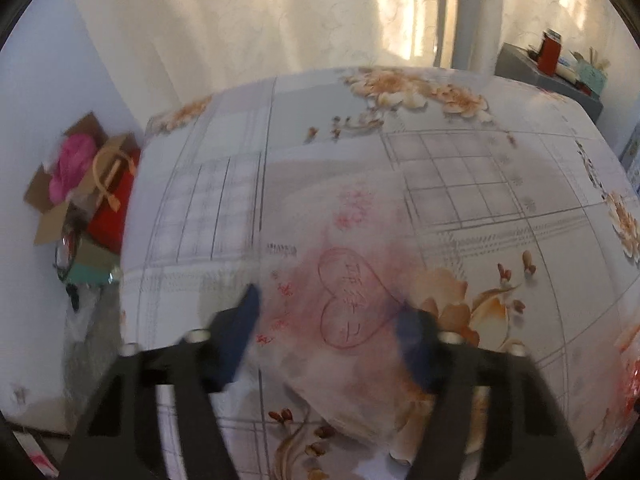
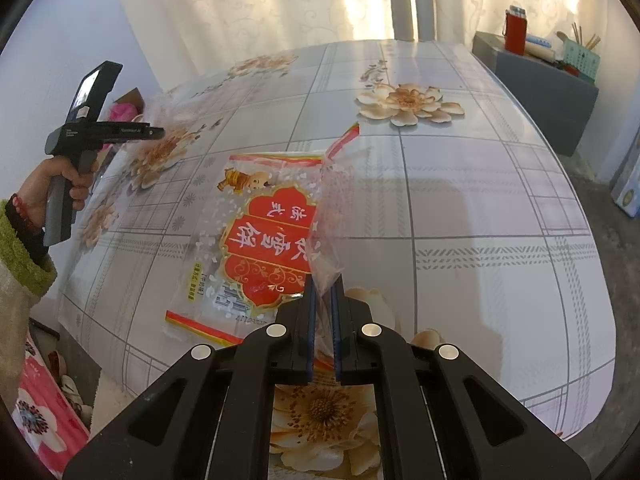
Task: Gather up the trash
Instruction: 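Grasp the clear heart-print bag with the left tool while the right tool holds the snack bag, then lift and carry both bags toward the blue wastebasket with both tools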
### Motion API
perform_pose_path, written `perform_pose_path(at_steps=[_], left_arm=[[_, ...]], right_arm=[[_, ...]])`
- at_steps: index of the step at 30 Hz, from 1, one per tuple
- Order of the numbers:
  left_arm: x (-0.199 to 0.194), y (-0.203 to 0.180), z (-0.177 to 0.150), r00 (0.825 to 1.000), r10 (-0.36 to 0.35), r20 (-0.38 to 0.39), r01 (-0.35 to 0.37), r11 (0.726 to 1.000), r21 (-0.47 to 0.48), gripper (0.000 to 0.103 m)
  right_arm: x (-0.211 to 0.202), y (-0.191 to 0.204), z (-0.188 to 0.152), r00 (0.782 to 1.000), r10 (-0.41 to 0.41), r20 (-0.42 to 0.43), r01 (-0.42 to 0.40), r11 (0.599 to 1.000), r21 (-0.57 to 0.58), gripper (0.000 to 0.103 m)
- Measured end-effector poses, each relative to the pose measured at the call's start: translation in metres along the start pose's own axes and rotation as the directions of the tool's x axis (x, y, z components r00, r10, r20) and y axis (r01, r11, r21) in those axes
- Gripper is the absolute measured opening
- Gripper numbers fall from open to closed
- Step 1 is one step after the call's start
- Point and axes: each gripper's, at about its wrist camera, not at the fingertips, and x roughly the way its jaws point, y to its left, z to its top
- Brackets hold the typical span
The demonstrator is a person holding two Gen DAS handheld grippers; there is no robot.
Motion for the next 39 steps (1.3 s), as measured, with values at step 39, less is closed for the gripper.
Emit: perform_pose_path(at_steps=[39], left_arm=[[-0.153, -0.12, -0.187, 0.971, -0.124, 0.206, 0.099, 0.987, 0.128, 0.016]], right_arm=[[-0.059, -0.018, -0.029, 0.997, -0.043, 0.059, 0.037, 0.994, 0.1, 0.004]])
